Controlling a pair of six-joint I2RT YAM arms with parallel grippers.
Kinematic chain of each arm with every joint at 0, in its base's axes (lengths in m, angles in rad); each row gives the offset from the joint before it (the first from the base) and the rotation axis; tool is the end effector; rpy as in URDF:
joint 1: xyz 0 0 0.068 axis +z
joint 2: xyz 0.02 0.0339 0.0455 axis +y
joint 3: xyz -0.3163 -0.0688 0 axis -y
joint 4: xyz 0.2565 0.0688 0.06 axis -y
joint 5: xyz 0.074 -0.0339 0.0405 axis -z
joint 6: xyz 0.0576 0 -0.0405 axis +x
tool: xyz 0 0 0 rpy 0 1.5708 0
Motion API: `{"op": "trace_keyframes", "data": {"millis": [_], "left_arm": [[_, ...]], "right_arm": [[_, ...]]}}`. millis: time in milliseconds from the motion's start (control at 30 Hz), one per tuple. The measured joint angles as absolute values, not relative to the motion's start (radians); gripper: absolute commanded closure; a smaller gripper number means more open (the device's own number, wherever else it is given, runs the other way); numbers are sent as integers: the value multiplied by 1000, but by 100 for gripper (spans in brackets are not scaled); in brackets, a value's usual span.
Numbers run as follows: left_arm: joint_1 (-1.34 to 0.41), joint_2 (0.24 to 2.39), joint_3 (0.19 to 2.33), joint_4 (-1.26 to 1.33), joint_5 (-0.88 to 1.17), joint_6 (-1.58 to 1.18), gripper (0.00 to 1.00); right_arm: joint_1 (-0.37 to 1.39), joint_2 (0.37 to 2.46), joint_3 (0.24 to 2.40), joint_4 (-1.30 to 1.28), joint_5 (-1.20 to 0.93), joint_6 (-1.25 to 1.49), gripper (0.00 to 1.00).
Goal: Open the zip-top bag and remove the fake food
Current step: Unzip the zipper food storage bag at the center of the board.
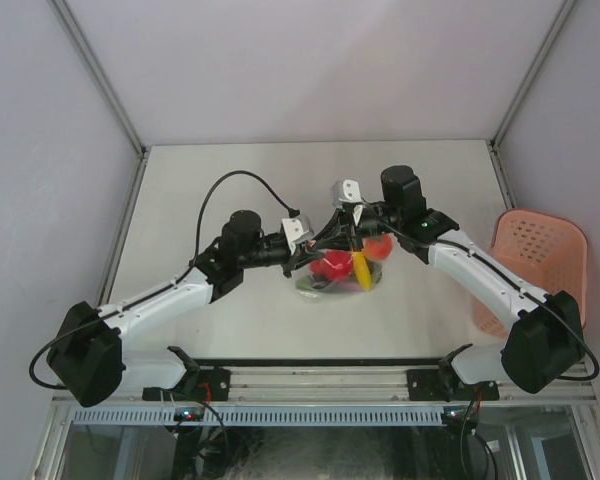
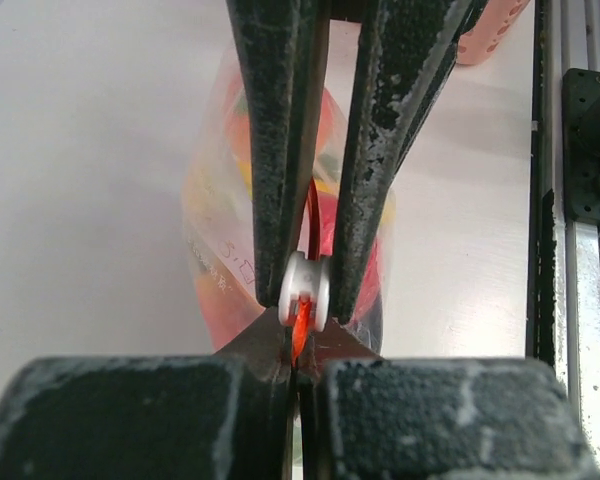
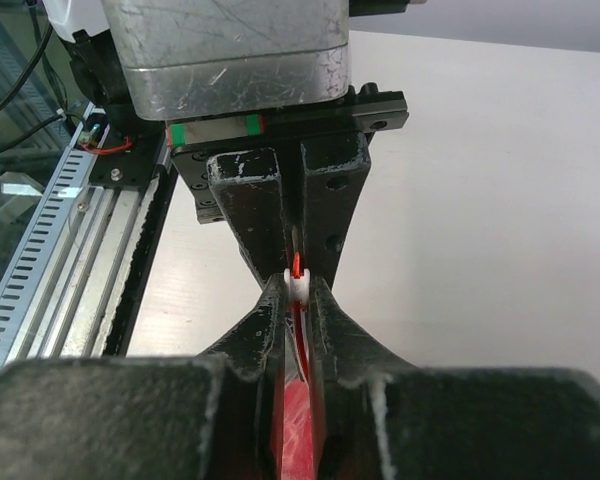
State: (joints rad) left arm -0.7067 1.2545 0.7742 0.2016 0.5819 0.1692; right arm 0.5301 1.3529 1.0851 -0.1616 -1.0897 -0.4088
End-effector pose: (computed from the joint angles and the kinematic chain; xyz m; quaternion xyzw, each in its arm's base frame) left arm 0.2032 -0.2151 0.3152 0.4808 0.6195 -0.3740 0.4952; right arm 0.2385 0.1990 0.3704 -0.5753 0.5152 0.4634 0.4347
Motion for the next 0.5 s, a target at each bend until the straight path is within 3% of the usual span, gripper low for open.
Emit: {"op": "trace_keyframes", "data": {"millis": [500], "left_arm": [[-700, 1233, 789, 163, 543, 193, 100]], "right_arm": [[467, 1345, 1085, -179, -1109, -427, 100]]}}
